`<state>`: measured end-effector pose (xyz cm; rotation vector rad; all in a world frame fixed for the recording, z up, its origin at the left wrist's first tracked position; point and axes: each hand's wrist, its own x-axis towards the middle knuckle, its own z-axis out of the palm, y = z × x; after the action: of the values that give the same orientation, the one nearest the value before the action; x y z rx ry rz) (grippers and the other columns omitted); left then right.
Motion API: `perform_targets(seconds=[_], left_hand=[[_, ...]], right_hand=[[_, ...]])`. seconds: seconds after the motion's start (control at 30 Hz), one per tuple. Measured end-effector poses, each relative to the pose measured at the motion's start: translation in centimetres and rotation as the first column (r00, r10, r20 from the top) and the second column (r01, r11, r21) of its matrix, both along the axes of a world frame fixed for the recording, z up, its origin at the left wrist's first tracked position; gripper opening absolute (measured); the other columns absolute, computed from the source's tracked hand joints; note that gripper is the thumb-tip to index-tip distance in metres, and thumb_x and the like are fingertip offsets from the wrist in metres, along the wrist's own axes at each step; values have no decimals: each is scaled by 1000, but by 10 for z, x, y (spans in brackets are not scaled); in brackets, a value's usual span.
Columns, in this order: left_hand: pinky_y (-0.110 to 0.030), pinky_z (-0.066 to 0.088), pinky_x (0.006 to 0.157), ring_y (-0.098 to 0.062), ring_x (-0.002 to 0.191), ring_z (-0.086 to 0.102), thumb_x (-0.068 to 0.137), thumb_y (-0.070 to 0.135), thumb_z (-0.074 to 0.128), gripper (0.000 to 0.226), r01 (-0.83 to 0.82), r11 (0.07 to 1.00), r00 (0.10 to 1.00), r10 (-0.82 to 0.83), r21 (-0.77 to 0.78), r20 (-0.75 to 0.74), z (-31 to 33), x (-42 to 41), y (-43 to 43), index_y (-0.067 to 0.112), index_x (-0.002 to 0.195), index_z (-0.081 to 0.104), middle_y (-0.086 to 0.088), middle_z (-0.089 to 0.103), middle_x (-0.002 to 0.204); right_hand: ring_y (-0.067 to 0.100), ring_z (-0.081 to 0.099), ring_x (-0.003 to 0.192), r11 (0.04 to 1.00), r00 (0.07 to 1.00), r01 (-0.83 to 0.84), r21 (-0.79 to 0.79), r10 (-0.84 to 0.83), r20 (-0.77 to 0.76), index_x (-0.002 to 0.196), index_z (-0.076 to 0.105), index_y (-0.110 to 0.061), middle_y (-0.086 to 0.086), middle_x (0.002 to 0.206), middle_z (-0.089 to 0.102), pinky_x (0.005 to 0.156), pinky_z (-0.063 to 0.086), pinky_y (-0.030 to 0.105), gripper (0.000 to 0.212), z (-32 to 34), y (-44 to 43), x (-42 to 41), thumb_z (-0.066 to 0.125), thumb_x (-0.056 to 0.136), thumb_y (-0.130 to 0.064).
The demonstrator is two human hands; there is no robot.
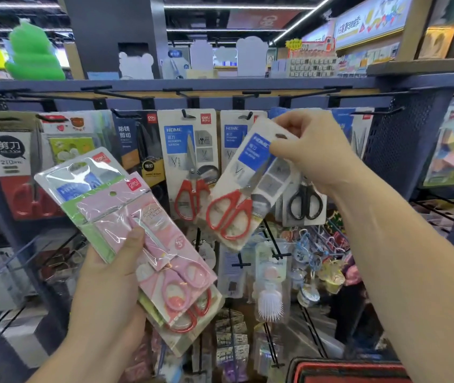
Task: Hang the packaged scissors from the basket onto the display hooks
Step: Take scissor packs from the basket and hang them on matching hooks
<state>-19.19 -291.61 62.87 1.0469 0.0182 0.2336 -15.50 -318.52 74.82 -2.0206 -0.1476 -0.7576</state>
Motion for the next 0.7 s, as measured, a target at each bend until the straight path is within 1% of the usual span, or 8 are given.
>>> perform_targets(seconds=[0.1,0.2,0.3,0.4,0.5,0.57,0.63,0.7], left_hand=[[-32,65,68,-13,83,79,103,21,62,19,6,1000,1000,-6,-17,-9,-1,1,2,29,119,70,5,82,105],[-33,65,70,-13,81,79,102,21,63,18,6,999,1000,-7,-36,-15,-2,1,4,29,116,70,4,82,104],[-33,65,68,-12,79,79,103,21,63,18,-3,1000,1000,2,-27,-18,-4,3,5,30,116,70,5,82,102],[-28,64,58,-11,74,79,103,21,63,15,-16,1000,1000,16,-26,-18,-1,2,3,31,112,70,8,82,95],[-24,61,52,-8,68,77,103,21,63,12,-19,1000,1000,19,-4,-11,1,-1,2,30,108,69,10,82,90],[-27,63,57,-10,73,78,102,21,63,14,-18,1000,1000,18,-4,-17,0,2,4,30,111,70,8,82,96],[-37,66,72,-16,88,80,101,22,63,20,-17,1000,1000,17,-15,-23,0,2,4,30,118,71,5,82,106],[-43,61,86,-20,98,79,101,22,64,26,14,1000,1000,-14,-10,-8,4,2,4,30,125,70,4,81,112]], right_hand=[[19,76,90,981,998,-35,190,26,49,92,73,-19,3,93,78,83,64,38,20,6,3,6,87,81,-10],[25,79,92,907,991,-127,402,95,99,93,69,-14,7,92,80,82,65,46,12,4,9,11,81,90,-13],[15,79,87,902,991,-125,413,95,92,96,63,-15,2,89,79,71,65,34,10,1,20,18,70,99,-20],[18,78,94,940,998,-56,336,40,53,97,55,-15,11,102,76,80,66,44,17,-5,26,31,59,106,-29],[20,77,98,925,998,-57,377,48,32,93,52,-19,14,110,75,86,63,52,21,-9,28,41,50,110,-32],[19,77,98,923,999,-33,383,20,37,93,52,-19,13,110,75,86,64,52,23,-8,30,45,49,111,-33],[19,77,97,923,999,-15,385,-4,47,93,51,-19,15,109,74,85,64,52,24,-6,29,51,48,110,-35],[23,76,98,930,999,14,368,-29,35,91,50,-20,17,108,73,85,63,56,25,-6,28,57,49,110,-37]])
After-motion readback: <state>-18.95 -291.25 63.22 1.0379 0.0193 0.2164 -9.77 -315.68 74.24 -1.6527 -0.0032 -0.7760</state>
